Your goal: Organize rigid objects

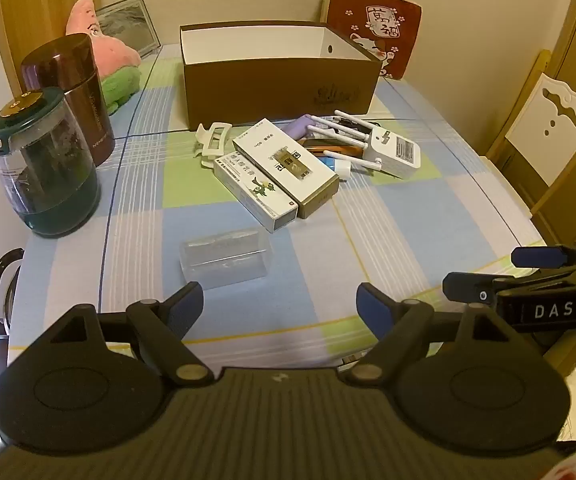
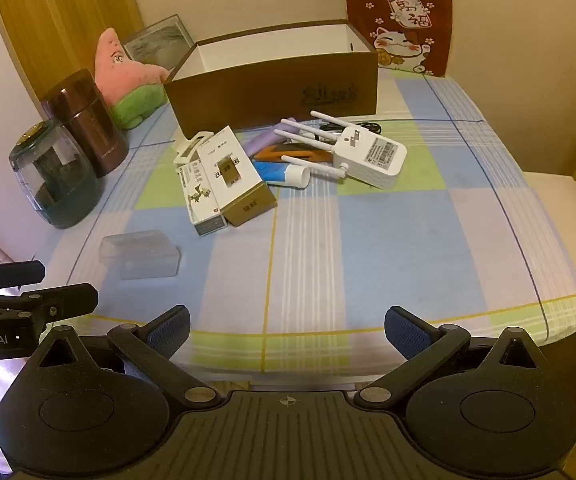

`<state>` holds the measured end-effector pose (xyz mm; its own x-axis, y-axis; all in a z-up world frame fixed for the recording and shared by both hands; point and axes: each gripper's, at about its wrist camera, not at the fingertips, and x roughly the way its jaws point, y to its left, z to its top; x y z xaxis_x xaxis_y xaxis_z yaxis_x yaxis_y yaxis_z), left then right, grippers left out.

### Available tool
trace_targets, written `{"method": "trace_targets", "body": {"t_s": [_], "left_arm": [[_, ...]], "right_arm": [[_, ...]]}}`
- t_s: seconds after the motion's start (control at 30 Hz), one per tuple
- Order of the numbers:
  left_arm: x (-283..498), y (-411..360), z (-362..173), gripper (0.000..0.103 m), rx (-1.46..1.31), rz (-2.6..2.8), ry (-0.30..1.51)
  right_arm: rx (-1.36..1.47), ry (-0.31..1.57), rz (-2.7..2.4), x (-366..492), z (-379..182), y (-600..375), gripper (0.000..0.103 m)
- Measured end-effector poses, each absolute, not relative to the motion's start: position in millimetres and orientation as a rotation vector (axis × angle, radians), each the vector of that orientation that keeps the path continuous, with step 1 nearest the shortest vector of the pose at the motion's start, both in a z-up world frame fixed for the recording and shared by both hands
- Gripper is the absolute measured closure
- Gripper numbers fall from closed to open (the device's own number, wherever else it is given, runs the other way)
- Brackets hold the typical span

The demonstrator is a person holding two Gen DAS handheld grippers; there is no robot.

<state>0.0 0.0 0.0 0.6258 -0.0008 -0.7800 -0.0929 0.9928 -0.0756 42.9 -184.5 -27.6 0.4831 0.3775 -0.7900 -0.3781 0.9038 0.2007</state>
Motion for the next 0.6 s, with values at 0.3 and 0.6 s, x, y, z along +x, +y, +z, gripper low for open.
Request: {"method": "trace_targets", "body": {"t_s": [0.3,0.6], "left_arm": [[1.5,0.7,0.9,0.022,-0.112,0.041,0.890],[2.5,0.2,-0.1,0.022,-0.118,0.034,0.890]], "right_arm": [[-0.009,0.959,0.460,42.6,-28.3,-182.8,0.002],[-0.020,0.955,0.449,45.0,-25.5,-184.1,0.002]]}}
